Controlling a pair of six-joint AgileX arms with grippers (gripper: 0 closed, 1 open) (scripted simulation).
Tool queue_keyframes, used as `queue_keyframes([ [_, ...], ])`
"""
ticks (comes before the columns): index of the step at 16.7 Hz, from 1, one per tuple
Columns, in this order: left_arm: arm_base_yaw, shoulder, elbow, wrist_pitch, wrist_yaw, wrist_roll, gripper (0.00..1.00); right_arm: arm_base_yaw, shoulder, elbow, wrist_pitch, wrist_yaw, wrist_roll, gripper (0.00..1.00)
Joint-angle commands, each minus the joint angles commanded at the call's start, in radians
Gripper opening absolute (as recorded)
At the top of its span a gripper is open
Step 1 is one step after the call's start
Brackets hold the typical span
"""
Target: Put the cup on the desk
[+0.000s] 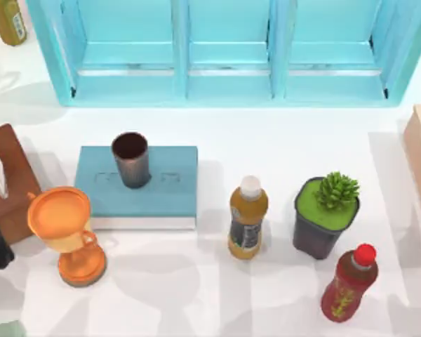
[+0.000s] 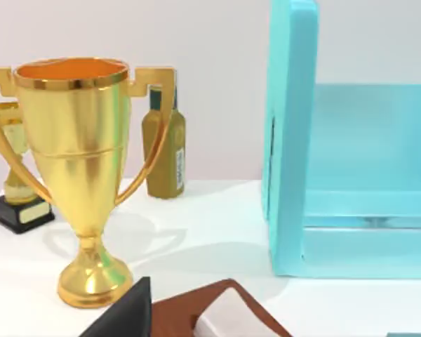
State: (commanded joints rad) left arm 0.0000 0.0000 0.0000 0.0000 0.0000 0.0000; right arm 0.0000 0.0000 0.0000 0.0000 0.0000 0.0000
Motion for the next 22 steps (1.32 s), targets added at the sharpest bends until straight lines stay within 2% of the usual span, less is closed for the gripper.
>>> queue_keyframes([
  [5, 0.000, 0.000, 0.000, 0.000, 0.000, 0.000, 1.00, 0.020, 0.035, 0.037, -0.023, -0.002, 0.006, 1.00],
  [10, 0.000, 0.000, 0.000, 0.000, 0.000, 0.000, 1.00, 0.118, 0.217, 0.243, -0.136, 0.001, 0.049, 1.00],
  [15, 0.000, 0.000, 0.000, 0.000, 0.000, 0.000, 1.00, 0.260, 0.504, 0.610, -0.307, 0.027, 0.145, 1.00],
  [22, 0.000, 0.000, 0.000, 0.000, 0.000, 0.000, 1.00, 0.475, 1.015, 1.309, -0.599, 0.115, 0.358, 1.00],
])
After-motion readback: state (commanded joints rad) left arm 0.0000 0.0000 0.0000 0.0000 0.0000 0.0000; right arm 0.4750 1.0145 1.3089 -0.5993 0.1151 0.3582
